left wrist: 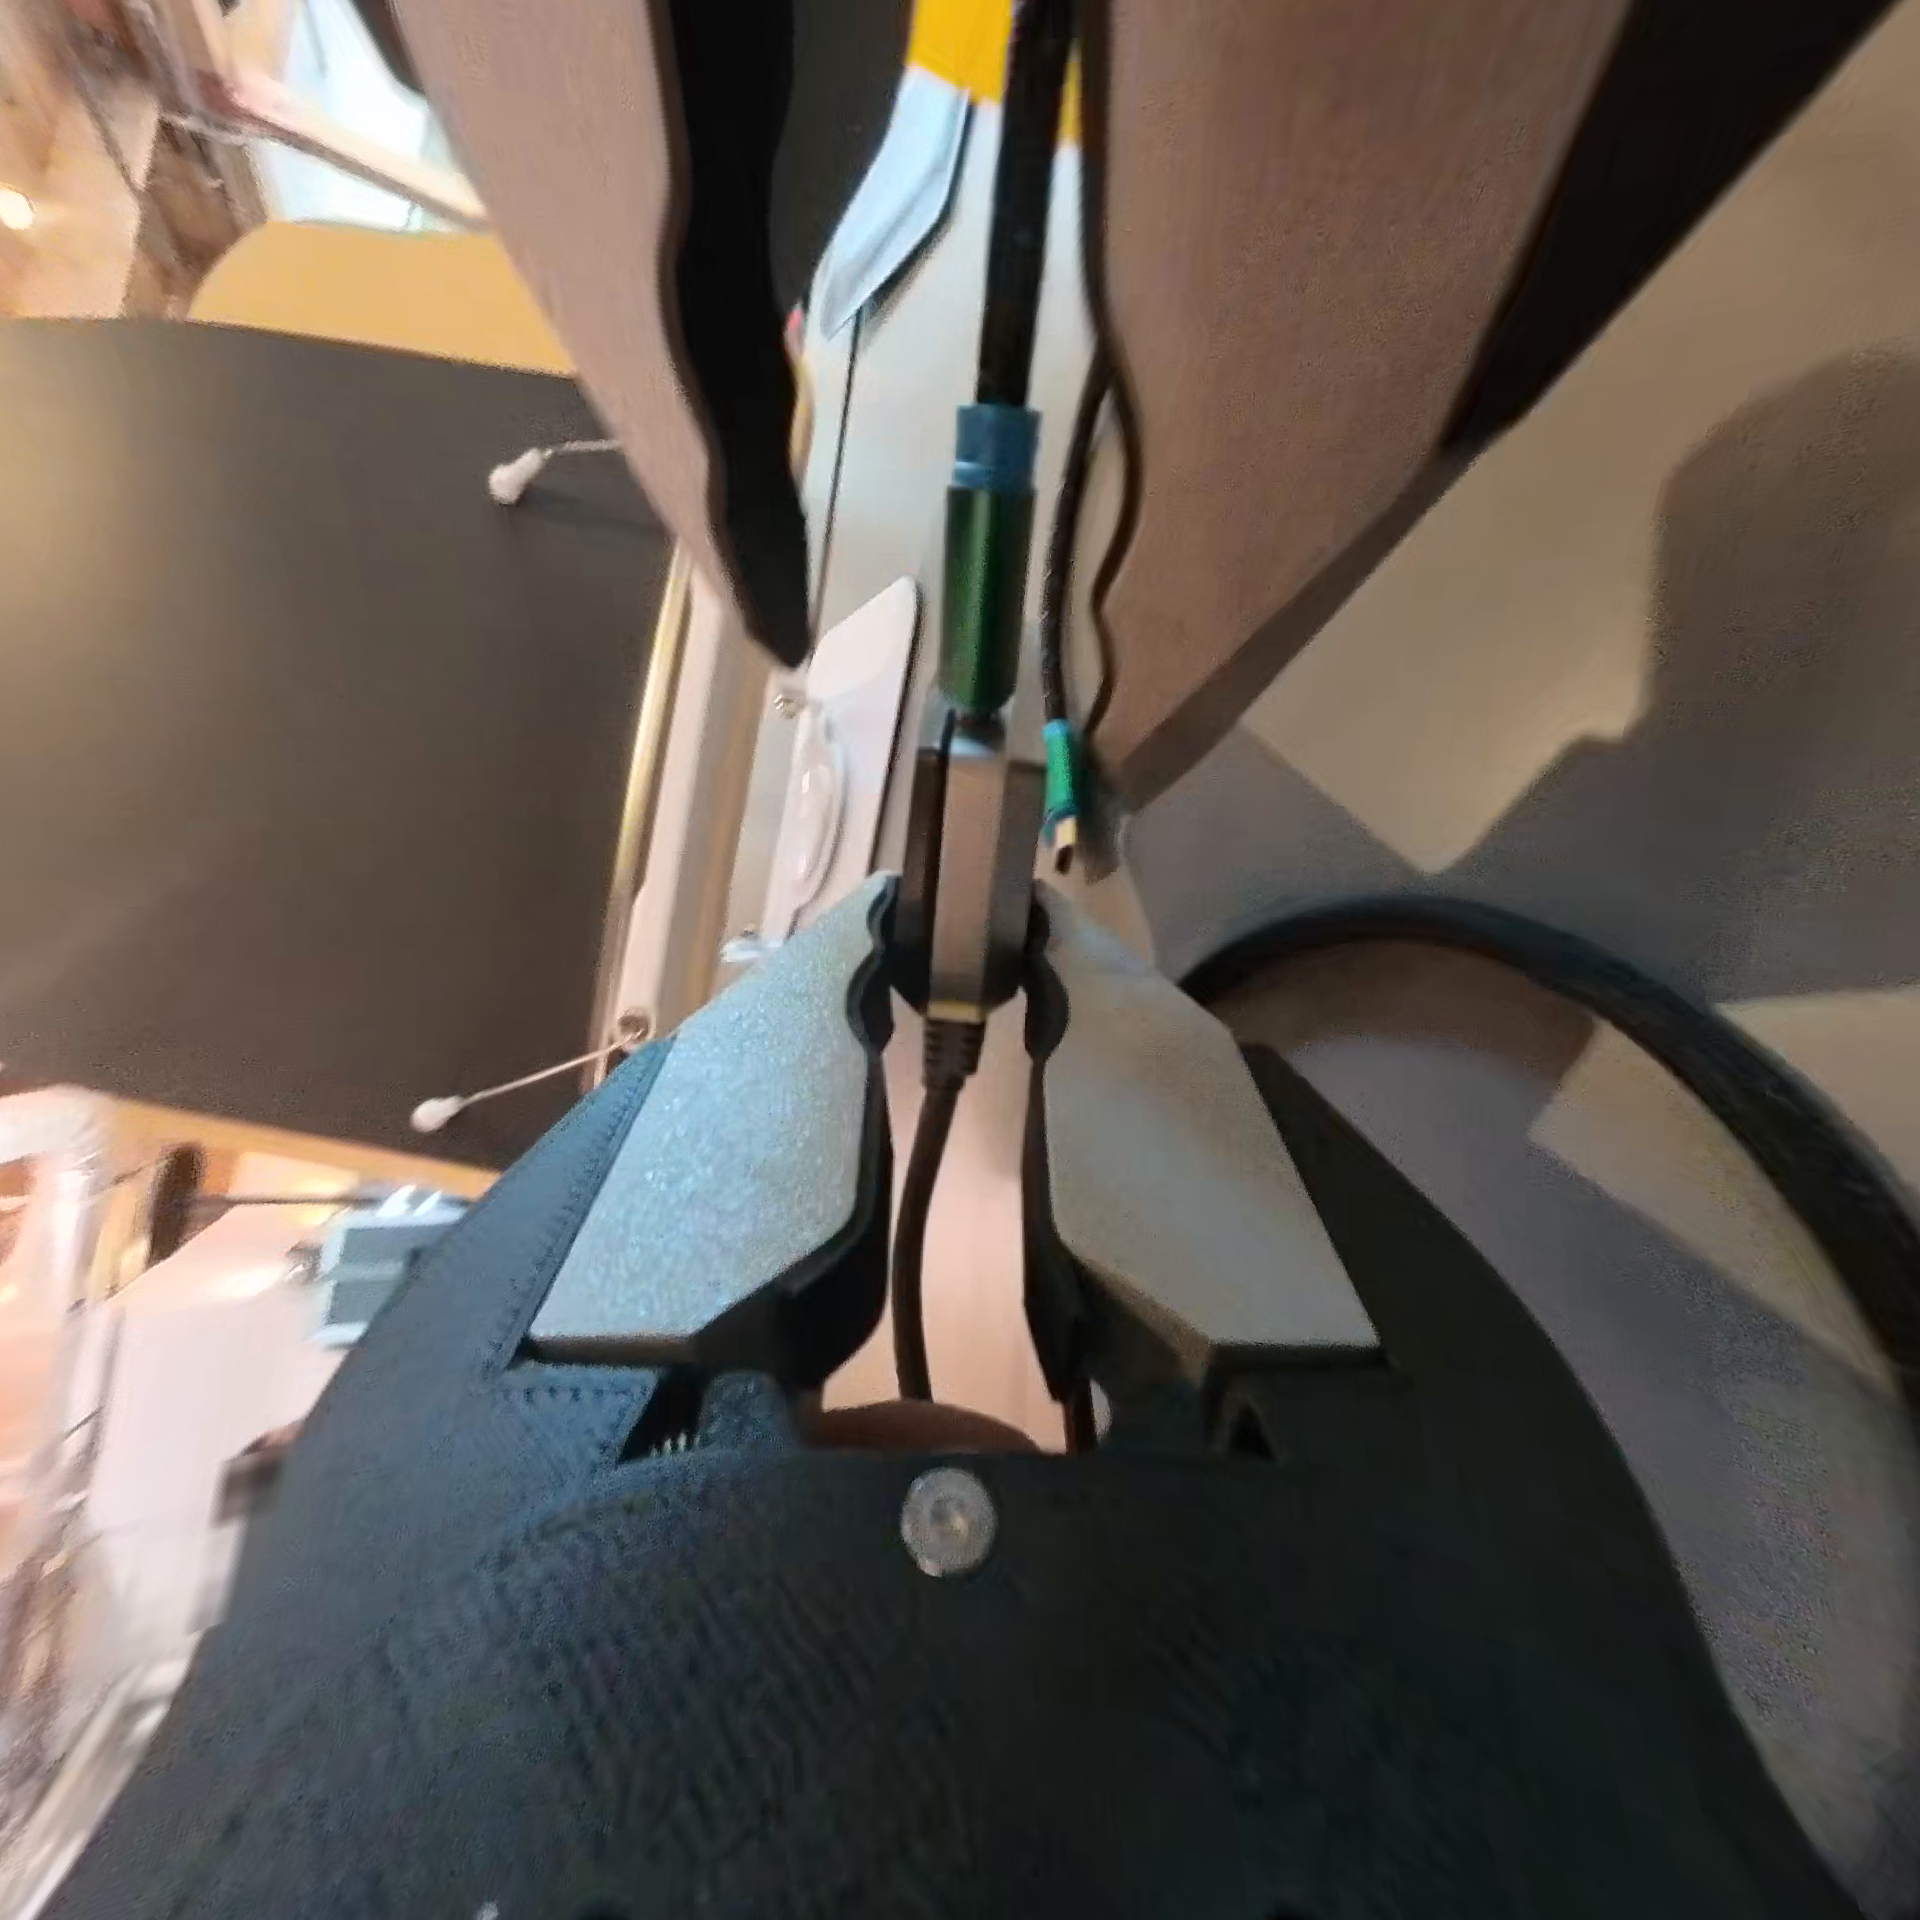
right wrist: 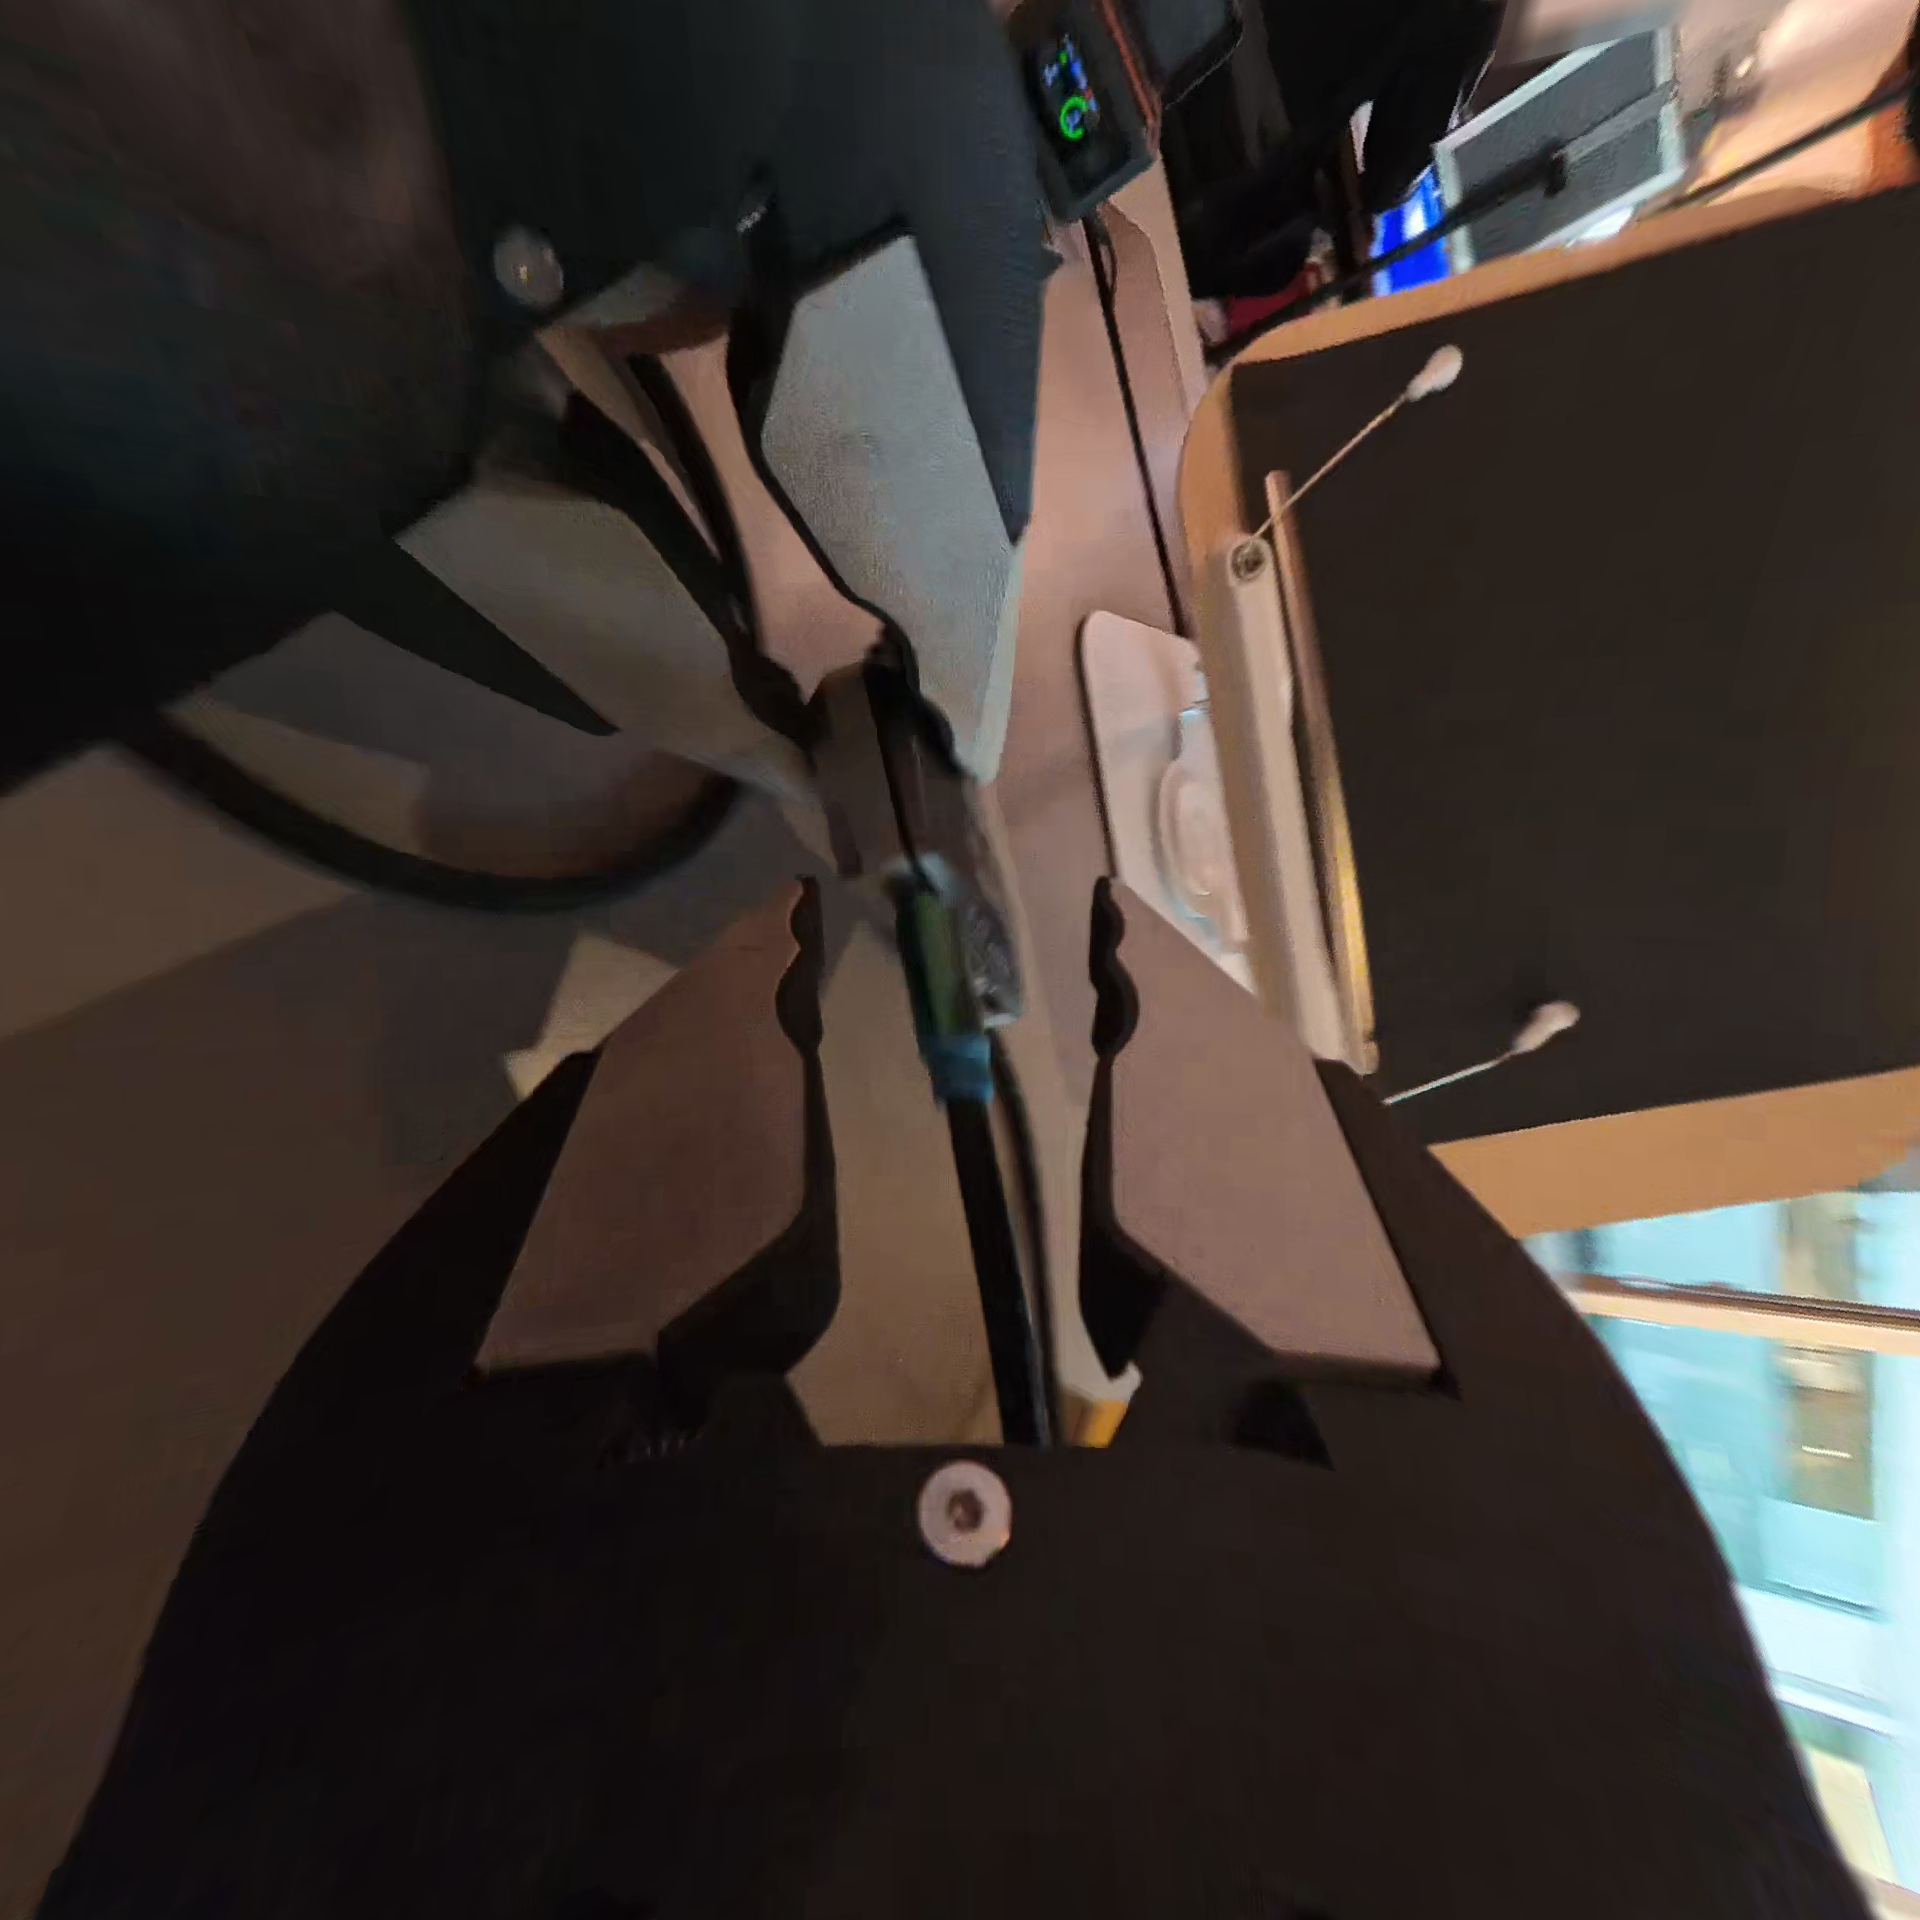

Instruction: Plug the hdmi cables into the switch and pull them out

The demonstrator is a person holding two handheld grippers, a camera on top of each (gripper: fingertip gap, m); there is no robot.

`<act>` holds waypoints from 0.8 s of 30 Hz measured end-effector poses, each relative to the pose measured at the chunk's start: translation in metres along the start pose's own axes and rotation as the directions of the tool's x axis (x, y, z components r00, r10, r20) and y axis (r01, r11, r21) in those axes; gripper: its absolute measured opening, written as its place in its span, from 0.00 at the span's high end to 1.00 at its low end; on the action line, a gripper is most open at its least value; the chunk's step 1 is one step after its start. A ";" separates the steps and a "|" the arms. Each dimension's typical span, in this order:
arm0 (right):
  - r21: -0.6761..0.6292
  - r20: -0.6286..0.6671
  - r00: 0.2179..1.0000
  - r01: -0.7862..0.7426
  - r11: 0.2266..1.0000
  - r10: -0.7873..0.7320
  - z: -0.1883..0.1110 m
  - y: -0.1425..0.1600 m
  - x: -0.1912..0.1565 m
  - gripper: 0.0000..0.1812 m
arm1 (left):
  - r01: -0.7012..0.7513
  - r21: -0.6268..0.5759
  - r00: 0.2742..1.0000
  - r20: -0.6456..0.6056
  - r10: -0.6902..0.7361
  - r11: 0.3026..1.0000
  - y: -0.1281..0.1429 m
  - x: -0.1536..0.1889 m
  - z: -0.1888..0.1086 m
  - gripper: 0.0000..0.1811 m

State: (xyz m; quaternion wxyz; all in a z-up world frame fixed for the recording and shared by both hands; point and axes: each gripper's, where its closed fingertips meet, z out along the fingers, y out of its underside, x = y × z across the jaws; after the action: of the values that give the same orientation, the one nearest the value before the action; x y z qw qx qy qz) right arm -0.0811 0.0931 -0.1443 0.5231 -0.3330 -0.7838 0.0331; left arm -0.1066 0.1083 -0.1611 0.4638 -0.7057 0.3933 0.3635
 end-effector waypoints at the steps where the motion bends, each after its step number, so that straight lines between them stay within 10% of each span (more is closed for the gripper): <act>1: 0.012 -0.014 0.998 0.062 0.998 -0.062 0.001 -0.006 0.000 0.76 | 0.012 0.028 0.999 -0.037 -0.011 1.000 -0.004 0.004 -0.003 0.89; 17: -0.024 -0.005 0.993 0.116 0.993 -0.116 -0.002 0.006 0.015 0.90 | 0.172 0.209 0.985 -0.061 -0.162 0.963 -0.022 -0.016 -0.030 0.90; 24: 0.023 -0.151 0.966 -0.209 0.978 0.210 -0.075 0.027 0.142 0.90 | 0.572 0.506 0.795 -0.150 -0.587 0.646 -0.030 -0.097 -0.084 0.85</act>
State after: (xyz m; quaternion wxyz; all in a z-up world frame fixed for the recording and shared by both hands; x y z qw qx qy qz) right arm -0.0375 0.1704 -0.0082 0.5763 -0.4136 -0.7018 0.0655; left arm -0.1091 0.0582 -0.0390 0.7355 -0.6338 0.2244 0.0832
